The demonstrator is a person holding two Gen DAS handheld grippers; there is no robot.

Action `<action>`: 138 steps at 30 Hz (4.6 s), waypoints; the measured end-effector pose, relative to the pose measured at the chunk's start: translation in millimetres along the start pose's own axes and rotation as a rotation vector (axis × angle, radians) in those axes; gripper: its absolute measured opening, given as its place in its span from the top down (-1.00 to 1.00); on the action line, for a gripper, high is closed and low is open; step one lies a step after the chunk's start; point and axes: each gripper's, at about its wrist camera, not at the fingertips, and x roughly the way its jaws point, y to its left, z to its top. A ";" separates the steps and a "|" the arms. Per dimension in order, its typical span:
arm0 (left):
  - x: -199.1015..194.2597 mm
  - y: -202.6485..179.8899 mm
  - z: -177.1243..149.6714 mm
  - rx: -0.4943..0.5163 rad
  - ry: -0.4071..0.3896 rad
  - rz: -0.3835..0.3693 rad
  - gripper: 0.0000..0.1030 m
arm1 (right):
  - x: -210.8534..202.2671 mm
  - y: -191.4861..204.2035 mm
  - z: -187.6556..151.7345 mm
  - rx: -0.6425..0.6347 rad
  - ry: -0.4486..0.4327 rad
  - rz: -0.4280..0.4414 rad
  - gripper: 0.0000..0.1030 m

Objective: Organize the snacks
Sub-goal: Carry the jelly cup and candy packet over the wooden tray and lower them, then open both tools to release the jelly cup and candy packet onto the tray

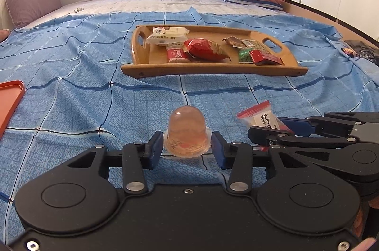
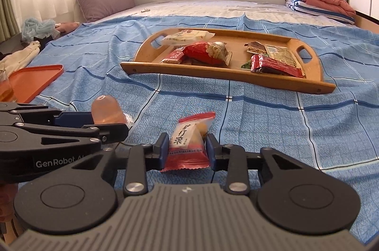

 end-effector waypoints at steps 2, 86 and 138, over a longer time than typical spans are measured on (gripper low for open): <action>-3.6 -2.6 2.3 -0.007 -0.008 0.007 0.19 | -4.5 0.8 0.9 0.007 -0.011 -0.010 0.26; 232.3 -2.3 212.3 -0.067 0.043 0.003 0.19 | 174.6 -120.9 174.4 0.146 -0.009 -0.087 0.26; 204.8 27.0 213.5 -0.050 -0.013 0.060 -0.75 | 154.6 -125.4 175.7 0.212 -0.053 -0.044 -0.58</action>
